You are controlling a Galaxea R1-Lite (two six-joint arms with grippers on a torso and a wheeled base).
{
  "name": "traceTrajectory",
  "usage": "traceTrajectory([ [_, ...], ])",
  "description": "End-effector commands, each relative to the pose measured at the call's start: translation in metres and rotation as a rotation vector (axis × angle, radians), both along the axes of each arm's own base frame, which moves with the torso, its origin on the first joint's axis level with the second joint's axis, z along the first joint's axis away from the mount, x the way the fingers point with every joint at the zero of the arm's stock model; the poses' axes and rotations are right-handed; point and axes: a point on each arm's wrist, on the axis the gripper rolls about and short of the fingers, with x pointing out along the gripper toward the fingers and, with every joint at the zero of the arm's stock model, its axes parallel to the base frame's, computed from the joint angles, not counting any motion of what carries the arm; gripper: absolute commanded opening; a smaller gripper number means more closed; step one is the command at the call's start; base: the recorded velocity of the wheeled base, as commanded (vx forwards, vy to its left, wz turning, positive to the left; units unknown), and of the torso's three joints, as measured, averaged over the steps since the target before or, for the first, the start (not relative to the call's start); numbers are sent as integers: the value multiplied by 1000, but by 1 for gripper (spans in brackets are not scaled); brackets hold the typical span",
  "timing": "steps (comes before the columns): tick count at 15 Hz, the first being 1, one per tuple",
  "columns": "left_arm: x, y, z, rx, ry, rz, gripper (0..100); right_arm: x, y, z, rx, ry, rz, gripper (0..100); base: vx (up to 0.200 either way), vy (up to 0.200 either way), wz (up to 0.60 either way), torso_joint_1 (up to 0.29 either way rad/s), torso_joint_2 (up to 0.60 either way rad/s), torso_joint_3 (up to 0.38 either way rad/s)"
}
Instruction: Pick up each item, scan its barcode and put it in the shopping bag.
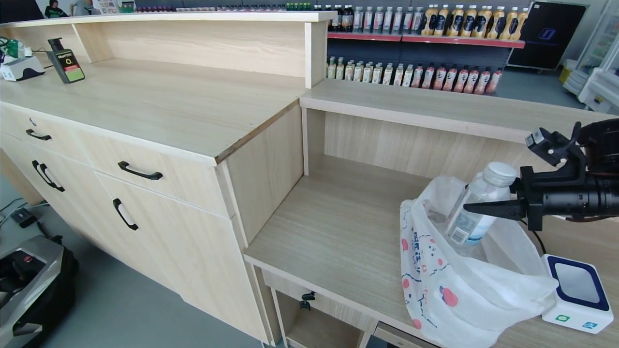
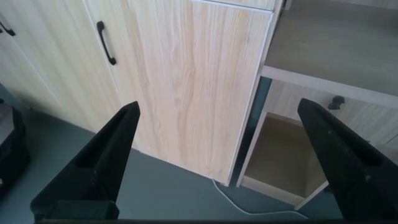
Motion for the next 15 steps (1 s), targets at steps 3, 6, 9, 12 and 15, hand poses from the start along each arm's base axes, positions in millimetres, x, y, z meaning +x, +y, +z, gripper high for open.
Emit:
traceTrajectory([
  [3,0,0,0,0,1,0,100,32,3,-35,12,-6,76,0,0,0,0,0,0,0],
  [6,0,0,0,0,1,0,100,45,3,-51,-10,-31,101,0,0,0,0,0,0,0],
  [9,0,0,0,0,1,0,100,50,10,-61,-5,-35,148,0,0,0,0,0,0,0],
  [12,0,0,0,0,1,0,100,51,15,-63,-5,-34,168,0,0,0,0,0,0,0],
  [15,0,0,0,0,1,0,100,49,16,-59,-6,-45,168,0,0,0,0,0,0,0],
])
